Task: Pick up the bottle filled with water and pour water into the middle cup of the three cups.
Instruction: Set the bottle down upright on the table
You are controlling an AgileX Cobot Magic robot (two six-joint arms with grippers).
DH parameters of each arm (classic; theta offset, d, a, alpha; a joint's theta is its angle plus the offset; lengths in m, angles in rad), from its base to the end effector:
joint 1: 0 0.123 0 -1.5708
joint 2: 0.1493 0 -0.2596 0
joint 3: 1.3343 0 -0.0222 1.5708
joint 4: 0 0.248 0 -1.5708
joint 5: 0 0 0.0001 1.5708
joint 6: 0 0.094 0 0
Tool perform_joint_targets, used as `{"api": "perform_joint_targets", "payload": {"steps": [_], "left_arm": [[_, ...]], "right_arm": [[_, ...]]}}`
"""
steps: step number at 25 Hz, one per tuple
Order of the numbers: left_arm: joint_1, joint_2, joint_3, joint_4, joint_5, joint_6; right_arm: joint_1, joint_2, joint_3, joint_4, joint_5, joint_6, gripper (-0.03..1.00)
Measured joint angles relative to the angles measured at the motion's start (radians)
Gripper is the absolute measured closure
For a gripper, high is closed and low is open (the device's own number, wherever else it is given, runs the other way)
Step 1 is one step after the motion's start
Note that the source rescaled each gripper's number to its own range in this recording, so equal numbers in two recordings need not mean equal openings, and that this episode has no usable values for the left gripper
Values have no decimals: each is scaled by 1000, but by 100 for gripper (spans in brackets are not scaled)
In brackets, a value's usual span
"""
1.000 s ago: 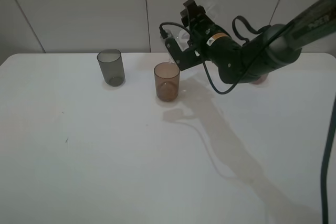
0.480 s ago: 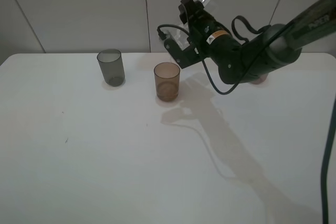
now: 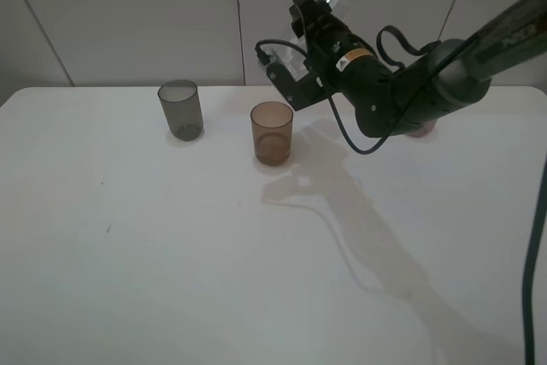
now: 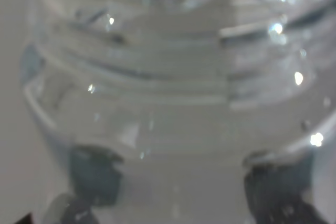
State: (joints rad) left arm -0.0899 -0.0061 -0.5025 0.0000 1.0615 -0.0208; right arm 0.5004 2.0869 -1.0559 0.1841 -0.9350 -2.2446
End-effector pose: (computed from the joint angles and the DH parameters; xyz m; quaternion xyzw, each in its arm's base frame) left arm 0.0197 -0.0018 0.2753 0.0294 0.8507 -0.0290 0.5241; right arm 0.3723 0.1878 0.1377 -0.6755 0.2284 -0.5458 0.4401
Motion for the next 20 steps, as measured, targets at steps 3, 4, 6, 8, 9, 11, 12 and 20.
{"api": "perform_joint_targets", "payload": {"steps": [3, 4, 6, 8, 9, 11, 12, 20], "left_arm": [[0, 0, 0, 0, 0, 0], [0, 0, 0, 0, 0, 0], [0, 0, 0, 0, 0, 0], [0, 0, 0, 0, 0, 0], [0, 0, 0, 0, 0, 0], [0, 0, 0, 0, 0, 0], [0, 0, 0, 0, 0, 0], [0, 0, 0, 0, 0, 0]], "right_arm": [[10, -3, 0, 18, 8, 77, 96], [16, -10, 0, 28, 21, 104, 96], [30, -36, 0, 64, 66, 144, 96], [38, -79, 0, 106, 160, 186, 96], [43, -104, 0, 134, 209, 208, 96], [46, -153, 0, 186, 325, 285, 96], [46, -171, 0, 208, 371, 331, 96], [46, -323, 21, 276, 662, 1078, 96]]}}
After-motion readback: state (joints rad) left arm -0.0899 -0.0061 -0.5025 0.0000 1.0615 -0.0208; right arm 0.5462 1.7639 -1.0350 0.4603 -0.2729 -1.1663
